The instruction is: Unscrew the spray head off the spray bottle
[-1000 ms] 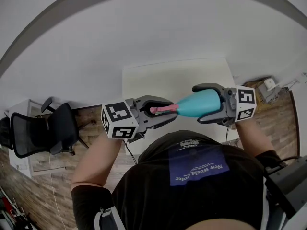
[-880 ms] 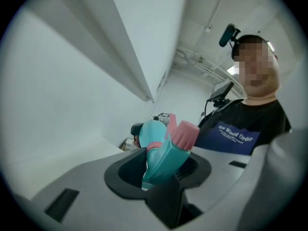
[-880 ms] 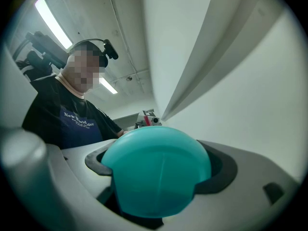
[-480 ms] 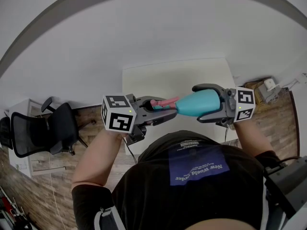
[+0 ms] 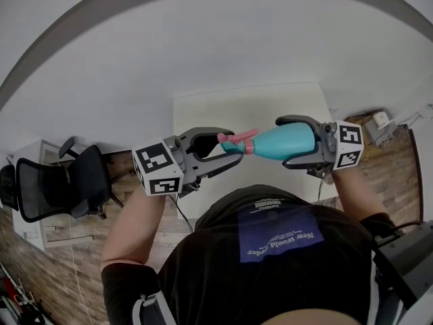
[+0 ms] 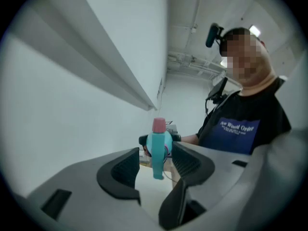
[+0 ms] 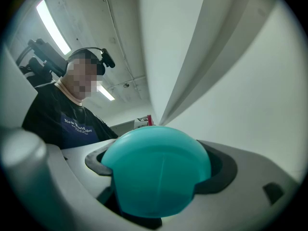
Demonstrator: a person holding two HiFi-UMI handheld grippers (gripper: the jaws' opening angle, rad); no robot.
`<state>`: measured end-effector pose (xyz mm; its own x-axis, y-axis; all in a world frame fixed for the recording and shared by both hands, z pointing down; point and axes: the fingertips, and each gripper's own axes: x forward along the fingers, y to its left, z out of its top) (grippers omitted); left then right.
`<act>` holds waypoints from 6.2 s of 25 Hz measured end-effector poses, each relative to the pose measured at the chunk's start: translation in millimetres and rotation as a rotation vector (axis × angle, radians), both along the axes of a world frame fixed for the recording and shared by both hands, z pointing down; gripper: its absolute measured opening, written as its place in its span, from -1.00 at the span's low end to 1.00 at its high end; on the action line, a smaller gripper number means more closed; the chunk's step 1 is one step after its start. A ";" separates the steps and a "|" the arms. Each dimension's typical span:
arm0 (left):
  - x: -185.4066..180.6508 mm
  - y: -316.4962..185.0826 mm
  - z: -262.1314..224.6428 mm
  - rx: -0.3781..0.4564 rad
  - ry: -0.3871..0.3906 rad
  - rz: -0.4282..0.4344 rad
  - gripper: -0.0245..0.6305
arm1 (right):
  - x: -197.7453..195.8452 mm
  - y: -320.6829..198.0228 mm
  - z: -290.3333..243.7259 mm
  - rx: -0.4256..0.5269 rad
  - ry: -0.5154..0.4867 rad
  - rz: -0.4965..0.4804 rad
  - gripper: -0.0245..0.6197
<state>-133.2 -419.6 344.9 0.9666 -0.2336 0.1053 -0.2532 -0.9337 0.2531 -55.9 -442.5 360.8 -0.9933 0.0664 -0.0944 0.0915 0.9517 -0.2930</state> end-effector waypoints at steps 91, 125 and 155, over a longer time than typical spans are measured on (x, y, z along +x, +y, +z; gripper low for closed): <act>-43.2 -8.6 15.5 -0.483 0.531 -0.028 -0.46 | 50.5 -43.0 -7.8 -0.041 -0.101 0.186 0.48; -83.4 -37.4 45.2 0.157 0.224 -0.526 -0.46 | 61.4 -90.1 27.5 -0.254 -0.123 0.467 0.48; -78.6 -33.1 47.0 0.183 0.218 -0.533 -0.46 | 61.6 -89.4 24.6 -0.225 -0.133 0.480 0.48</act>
